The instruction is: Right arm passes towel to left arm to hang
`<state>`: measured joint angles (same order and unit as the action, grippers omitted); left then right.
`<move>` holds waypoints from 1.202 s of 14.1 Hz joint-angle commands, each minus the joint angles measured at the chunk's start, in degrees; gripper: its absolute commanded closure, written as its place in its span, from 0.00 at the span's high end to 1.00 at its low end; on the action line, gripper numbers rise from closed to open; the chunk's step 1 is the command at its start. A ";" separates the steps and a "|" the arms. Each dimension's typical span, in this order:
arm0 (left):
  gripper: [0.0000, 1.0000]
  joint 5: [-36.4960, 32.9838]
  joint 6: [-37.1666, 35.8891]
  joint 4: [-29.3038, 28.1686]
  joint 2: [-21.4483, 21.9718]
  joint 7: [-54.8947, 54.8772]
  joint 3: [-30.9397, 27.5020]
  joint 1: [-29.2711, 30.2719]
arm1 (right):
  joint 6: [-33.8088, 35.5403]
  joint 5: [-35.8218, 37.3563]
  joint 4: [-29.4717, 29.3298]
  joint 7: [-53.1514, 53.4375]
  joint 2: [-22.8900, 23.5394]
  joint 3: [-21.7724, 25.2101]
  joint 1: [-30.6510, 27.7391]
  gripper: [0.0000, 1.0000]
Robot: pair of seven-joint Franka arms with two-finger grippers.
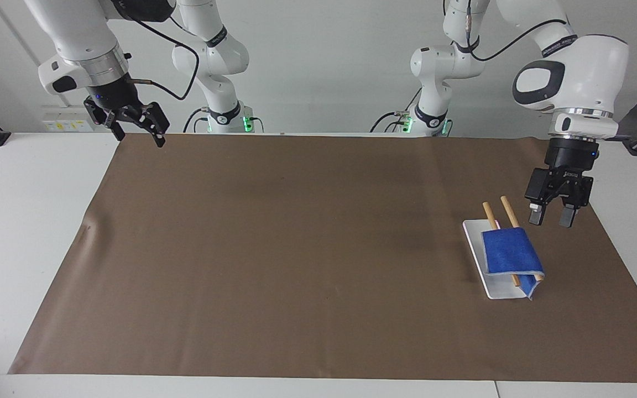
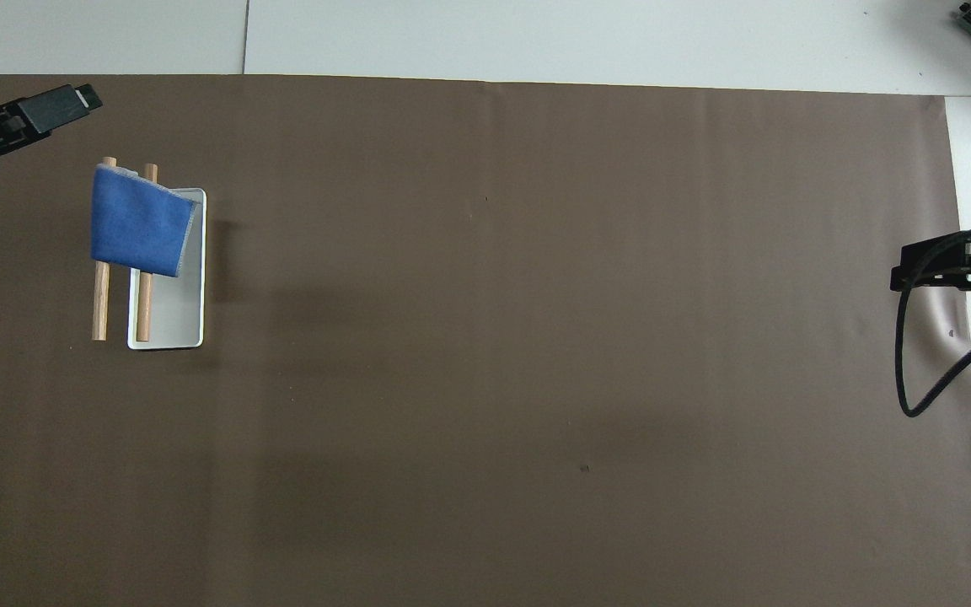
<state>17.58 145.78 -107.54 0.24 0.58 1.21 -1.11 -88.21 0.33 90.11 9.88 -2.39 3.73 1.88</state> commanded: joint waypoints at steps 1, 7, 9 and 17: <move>1.00 -12.24 -14.41 7.76 -1.29 -1.01 0.20 0.23 | -1.27 0.19 1.82 0.05 -1.39 -0.22 -0.48 1.00; 1.00 -22.15 -42.56 19.73 -3.40 -6.28 1.69 -3.02 | -1.27 0.19 1.82 0.05 -1.39 -0.22 -0.48 1.00; 1.00 -21.62 -47.67 22.28 -3.06 -6.90 2.40 -3.03 | -1.27 0.19 1.82 0.05 -1.39 -0.22 -0.48 1.00; 1.00 -20.39 -58.84 20.44 0.73 -6.55 2.75 -2.94 | -1.18 0.19 1.82 0.05 -1.39 -0.22 -0.48 1.00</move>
<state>-2.99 89.68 -87.02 0.37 -5.44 4.43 -3.57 -88.21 0.33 90.11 9.88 -2.39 3.73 1.88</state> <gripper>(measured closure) 0.000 0.000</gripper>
